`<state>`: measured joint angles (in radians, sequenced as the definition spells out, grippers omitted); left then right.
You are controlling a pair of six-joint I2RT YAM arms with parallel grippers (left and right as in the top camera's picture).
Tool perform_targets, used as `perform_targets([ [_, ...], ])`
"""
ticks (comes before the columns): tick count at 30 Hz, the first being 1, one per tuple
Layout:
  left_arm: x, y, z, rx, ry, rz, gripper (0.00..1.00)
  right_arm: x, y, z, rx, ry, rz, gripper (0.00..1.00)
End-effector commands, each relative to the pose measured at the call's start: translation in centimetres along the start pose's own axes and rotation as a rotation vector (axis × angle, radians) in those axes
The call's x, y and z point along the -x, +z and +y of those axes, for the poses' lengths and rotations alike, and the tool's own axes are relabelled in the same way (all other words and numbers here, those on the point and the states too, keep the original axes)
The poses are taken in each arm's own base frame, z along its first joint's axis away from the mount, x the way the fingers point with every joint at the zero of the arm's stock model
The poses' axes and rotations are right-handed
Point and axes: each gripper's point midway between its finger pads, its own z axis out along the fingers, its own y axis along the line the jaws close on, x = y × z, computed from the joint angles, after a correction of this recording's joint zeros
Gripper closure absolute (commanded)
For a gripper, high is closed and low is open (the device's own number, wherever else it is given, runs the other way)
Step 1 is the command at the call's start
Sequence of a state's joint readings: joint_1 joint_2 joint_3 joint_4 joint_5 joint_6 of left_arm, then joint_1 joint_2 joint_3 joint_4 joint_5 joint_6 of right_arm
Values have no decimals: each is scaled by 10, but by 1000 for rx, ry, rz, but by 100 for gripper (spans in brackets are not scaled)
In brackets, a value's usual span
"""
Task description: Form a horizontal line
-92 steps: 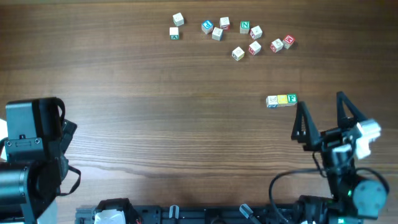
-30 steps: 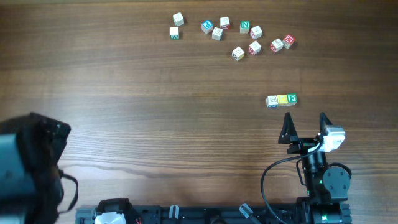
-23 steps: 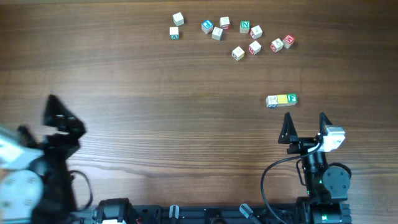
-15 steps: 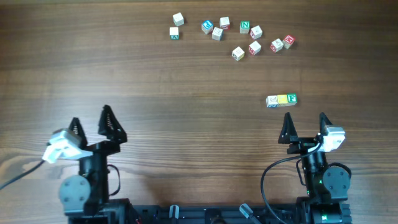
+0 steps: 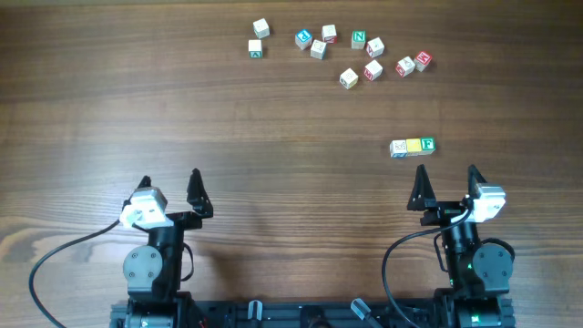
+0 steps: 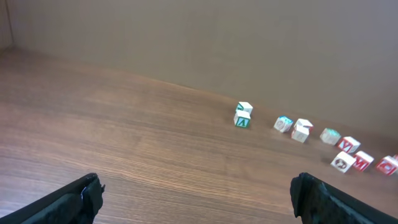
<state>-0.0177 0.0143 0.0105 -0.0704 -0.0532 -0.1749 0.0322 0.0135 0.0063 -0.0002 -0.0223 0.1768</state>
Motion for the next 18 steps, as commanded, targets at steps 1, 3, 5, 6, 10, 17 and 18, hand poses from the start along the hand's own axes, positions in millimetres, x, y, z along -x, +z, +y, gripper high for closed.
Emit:
perform_targets([
  [1, -2, 0, -4, -22, 67, 3, 0, 2, 0, 3, 18, -20, -9, 0],
  [3, -2, 0, -5, -31, 67, 5, 0, 2, 0, 3, 18, -19, -8, 0],
  [5, -1, 0, -5, -31, 67, 1, 0, 2, 0, 3, 18, -19, -8, 0],
  [6, -1, 0, -5, -31, 67, 1, 0, 2, 0, 3, 18, -20, -9, 0],
  [10, -1, 0, -5, -30, 66, 1, 0, 2, 0, 3, 18, -19, -8, 0],
  [17, -1, 0, -5, -31, 66, 1, 0, 2, 0, 3, 18, -20, -8, 0],
  [18, -1, 0, -5, -31, 66, 1, 0, 2, 0, 3, 18, -19, -8, 0],
])
